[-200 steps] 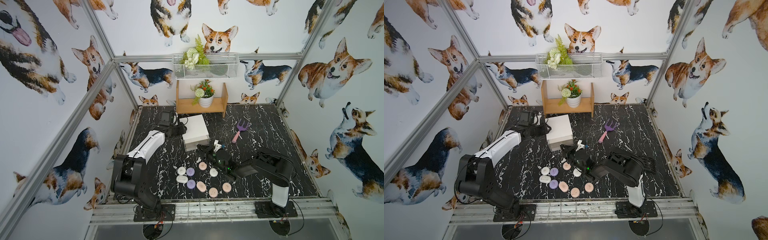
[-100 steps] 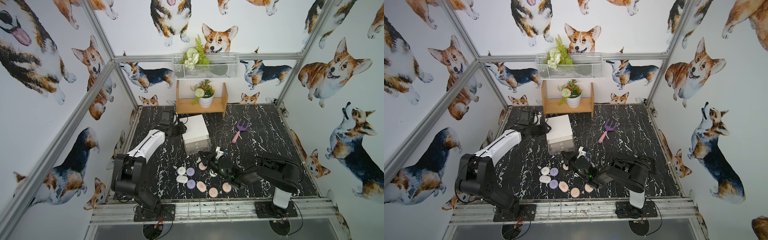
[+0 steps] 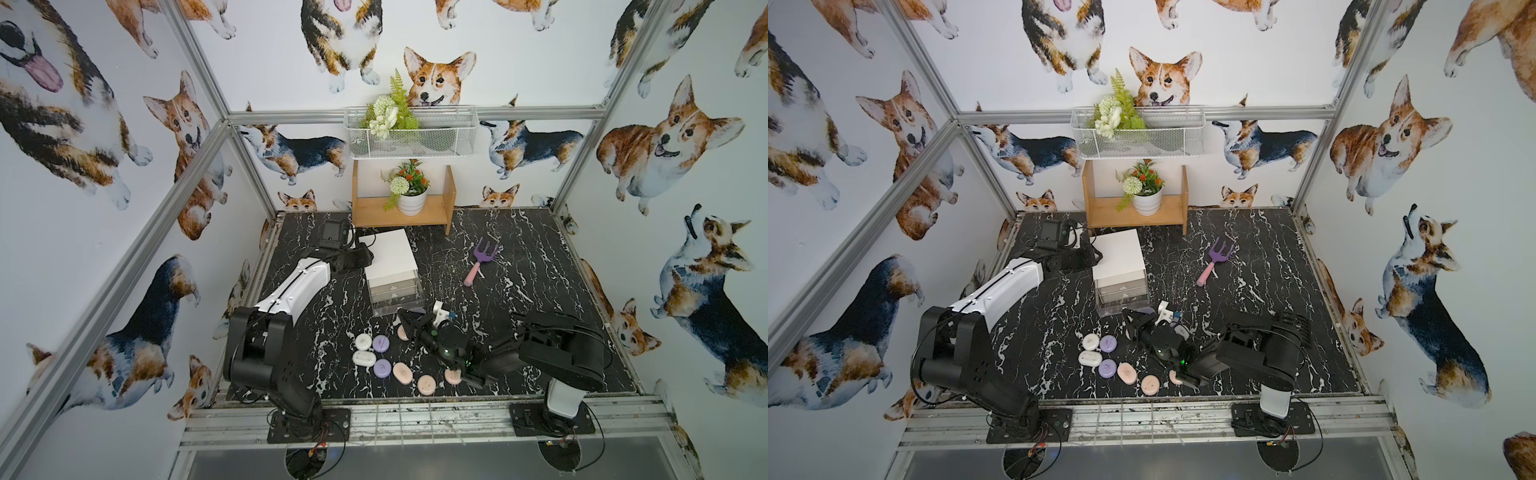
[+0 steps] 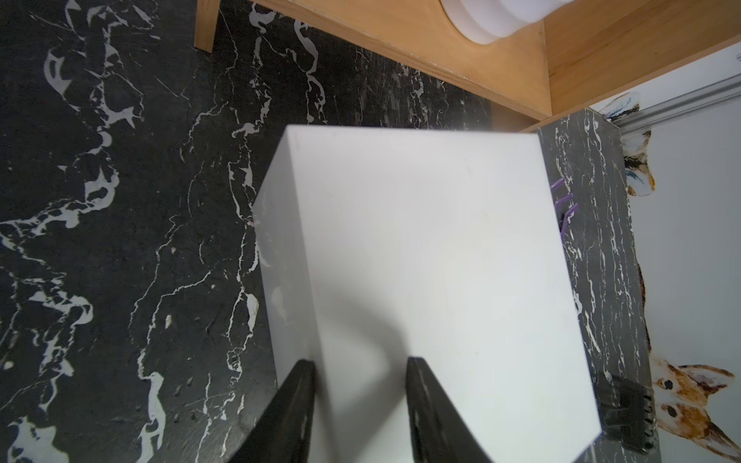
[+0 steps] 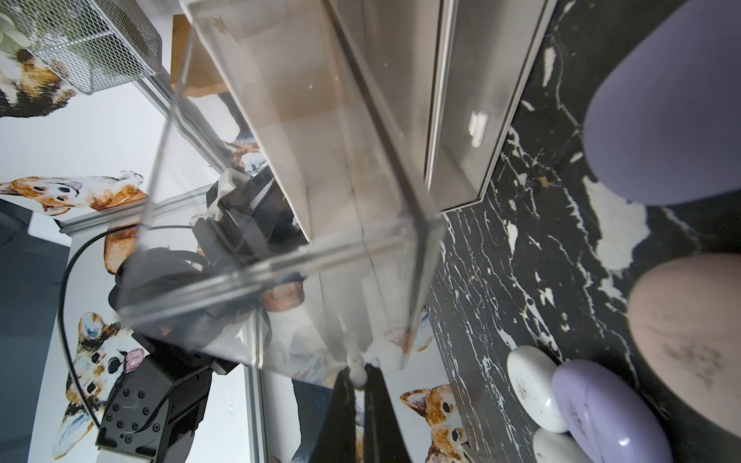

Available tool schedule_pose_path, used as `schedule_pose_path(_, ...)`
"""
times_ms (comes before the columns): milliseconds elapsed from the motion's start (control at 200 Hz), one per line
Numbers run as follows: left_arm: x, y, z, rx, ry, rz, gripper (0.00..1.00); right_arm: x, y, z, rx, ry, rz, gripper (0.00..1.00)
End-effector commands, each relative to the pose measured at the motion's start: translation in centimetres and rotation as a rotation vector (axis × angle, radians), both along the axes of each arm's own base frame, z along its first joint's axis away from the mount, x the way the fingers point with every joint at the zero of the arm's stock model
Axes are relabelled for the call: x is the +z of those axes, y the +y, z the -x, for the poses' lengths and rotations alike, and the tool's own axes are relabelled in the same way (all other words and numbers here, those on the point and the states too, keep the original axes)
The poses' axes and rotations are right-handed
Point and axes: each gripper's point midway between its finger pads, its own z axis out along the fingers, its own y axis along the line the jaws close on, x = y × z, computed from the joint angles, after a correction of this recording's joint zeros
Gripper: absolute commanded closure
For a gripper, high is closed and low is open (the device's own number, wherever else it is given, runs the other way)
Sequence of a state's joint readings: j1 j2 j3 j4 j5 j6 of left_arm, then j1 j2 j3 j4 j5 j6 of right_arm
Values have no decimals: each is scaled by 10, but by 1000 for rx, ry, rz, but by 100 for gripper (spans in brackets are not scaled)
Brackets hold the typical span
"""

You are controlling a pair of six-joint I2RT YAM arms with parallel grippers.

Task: Put the bluetooth earphones in the drawer according to color
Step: Open the drawer in the storage box.

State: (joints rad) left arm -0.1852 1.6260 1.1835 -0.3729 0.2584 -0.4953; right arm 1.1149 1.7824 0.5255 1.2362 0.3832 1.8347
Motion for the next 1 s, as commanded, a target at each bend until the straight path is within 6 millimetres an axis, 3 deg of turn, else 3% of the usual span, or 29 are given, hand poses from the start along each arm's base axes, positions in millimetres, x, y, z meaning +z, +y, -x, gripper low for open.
schedule_pose_path(0,-42,14,44,-1,223,-92,58,-33,2,16,60,84,102,100)
schedule_pose_path(581,-44,15,45,4,225,-94,58,-31,-1,29,63,81,125,100)
schedule_pose_path(856,-42,15,44,4,220,-94,58,-20,-3,31,67,49,146,79)
schedule_pose_path(996,-39,15,43,6,214,-93,57,-14,-4,33,70,36,157,57)
